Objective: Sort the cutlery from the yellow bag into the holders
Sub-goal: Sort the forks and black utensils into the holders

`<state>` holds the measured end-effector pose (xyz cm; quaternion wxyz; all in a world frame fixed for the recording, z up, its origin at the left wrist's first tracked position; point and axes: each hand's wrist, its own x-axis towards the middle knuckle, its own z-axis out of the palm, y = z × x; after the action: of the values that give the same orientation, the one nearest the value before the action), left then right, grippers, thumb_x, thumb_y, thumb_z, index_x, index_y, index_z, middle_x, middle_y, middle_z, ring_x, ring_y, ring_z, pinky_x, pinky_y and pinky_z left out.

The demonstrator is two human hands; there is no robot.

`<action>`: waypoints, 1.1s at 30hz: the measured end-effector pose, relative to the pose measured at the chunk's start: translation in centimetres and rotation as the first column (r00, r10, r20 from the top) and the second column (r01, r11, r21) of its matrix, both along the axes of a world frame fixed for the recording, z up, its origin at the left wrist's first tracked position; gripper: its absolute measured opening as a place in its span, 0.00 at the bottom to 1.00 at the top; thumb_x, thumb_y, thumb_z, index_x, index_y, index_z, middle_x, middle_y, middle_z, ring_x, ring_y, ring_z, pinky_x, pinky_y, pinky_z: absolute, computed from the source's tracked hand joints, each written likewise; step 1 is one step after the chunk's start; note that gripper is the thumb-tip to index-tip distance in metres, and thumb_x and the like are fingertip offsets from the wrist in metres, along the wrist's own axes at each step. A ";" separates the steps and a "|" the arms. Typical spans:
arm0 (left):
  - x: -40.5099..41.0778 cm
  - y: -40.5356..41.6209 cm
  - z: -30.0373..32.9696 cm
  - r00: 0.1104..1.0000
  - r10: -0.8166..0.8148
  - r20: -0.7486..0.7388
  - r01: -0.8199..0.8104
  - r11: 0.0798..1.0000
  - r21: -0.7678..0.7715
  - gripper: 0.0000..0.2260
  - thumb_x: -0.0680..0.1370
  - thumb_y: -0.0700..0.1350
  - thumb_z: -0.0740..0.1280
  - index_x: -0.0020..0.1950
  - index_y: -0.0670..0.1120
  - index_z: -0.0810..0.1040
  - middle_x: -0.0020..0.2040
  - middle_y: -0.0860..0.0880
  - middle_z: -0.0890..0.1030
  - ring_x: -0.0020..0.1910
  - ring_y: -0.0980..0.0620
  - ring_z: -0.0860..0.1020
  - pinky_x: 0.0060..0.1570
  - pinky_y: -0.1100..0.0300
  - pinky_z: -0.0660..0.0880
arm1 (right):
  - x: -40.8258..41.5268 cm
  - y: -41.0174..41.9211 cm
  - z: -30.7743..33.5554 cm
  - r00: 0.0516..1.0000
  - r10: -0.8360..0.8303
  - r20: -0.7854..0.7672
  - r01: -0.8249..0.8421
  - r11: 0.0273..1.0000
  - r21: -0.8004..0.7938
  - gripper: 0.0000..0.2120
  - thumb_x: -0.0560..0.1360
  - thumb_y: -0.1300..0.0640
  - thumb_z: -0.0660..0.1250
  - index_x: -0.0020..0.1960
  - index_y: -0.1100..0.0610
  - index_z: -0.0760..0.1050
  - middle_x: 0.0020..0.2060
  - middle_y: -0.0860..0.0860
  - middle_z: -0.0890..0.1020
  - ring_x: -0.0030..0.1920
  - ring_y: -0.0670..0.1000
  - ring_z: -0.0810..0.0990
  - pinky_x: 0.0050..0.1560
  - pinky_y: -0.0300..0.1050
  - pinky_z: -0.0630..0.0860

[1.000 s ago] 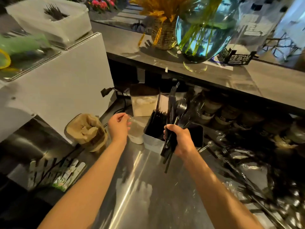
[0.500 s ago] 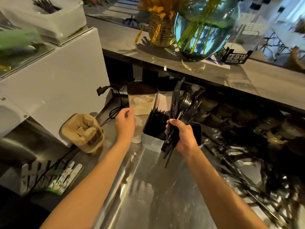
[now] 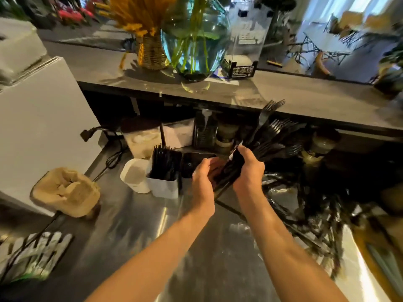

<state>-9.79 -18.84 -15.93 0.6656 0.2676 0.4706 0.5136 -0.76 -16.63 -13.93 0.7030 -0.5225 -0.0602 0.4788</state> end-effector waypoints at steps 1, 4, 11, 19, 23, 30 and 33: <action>1.0 -0.4 0.0 1.000 0.023 -0.002 -0.023 0.999 -0.031 0.18 0.85 0.52 0.55 0.54 0.46 0.83 0.53 0.43 0.85 0.55 0.44 0.83 0.62 0.44 0.76 | 1.0 -0.5 -0.2 1.000 -0.022 -0.012 0.021 1.000 -0.012 0.13 0.72 0.62 0.74 0.53 0.65 0.77 0.37 0.57 0.80 0.33 0.54 0.81 0.35 0.46 0.79; 4.2 -2.0 0.1 0.999 0.049 -0.015 -0.050 0.995 -0.090 0.19 0.84 0.53 0.55 0.53 0.46 0.83 0.51 0.43 0.85 0.53 0.45 0.83 0.57 0.48 0.78 | 4.0 -2.9 -1.1 0.999 -0.027 -0.021 0.026 0.999 -0.026 0.14 0.69 0.58 0.75 0.51 0.64 0.78 0.38 0.57 0.81 0.37 0.55 0.82 0.37 0.47 0.79; 11.2 -4.6 -0.4 0.998 -0.004 -0.065 -0.009 0.980 -0.197 0.18 0.83 0.53 0.58 0.46 0.46 0.83 0.46 0.44 0.85 0.51 0.43 0.83 0.50 0.50 0.79 | 8.6 -7.6 -1.7 0.996 0.045 -0.082 -0.046 0.999 -0.011 0.06 0.76 0.63 0.69 0.41 0.63 0.80 0.34 0.55 0.82 0.35 0.54 0.83 0.39 0.47 0.80; 15.3 -4.0 0.0 0.958 -0.287 -0.010 0.277 0.933 -0.228 0.25 0.81 0.64 0.58 0.54 0.45 0.84 0.46 0.48 0.86 0.46 0.48 0.83 0.43 0.55 0.76 | 16.4 -9.4 -1.0 0.923 0.358 0.144 -0.344 0.932 -0.109 0.07 0.70 0.60 0.71 0.34 0.62 0.80 0.30 0.57 0.78 0.32 0.56 0.77 0.38 0.47 0.75; 17.1 -0.7 2.4 0.952 -0.292 0.097 0.304 0.940 -0.157 0.23 0.80 0.64 0.60 0.64 0.48 0.78 0.59 0.45 0.83 0.54 0.45 0.82 0.47 0.53 0.78 | 19.0 -10.7 -1.5 0.837 0.519 0.176 -0.499 0.854 -0.146 0.04 0.67 0.62 0.71 0.36 0.63 0.81 0.32 0.60 0.78 0.32 0.56 0.76 0.36 0.46 0.72; 19.6 2.1 4.3 0.970 -0.172 0.173 0.193 0.975 -0.114 0.20 0.85 0.52 0.57 0.72 0.43 0.73 0.65 0.44 0.79 0.58 0.46 0.81 0.55 0.49 0.77 | 21.8 -12.5 -2.4 0.725 0.684 0.079 -0.662 0.723 -0.197 0.05 0.72 0.66 0.69 0.38 0.64 0.81 0.34 0.58 0.79 0.34 0.53 0.78 0.38 0.47 0.75; 20.1 1.5 3.7 0.977 -0.192 0.092 0.202 0.973 -0.113 0.21 0.85 0.53 0.54 0.65 0.41 0.78 0.59 0.43 0.83 0.53 0.47 0.83 0.61 0.49 0.76 | 22.4 -12.4 -2.6 0.749 0.662 -0.038 -0.658 0.735 -0.163 0.08 0.74 0.66 0.67 0.37 0.62 0.80 0.34 0.56 0.79 0.34 0.51 0.80 0.37 0.45 0.76</action>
<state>10.35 -17.30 -12.22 0.7467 0.2512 0.4450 0.4257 21.63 -29.06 -16.55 0.4410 -0.5293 -0.2093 0.6939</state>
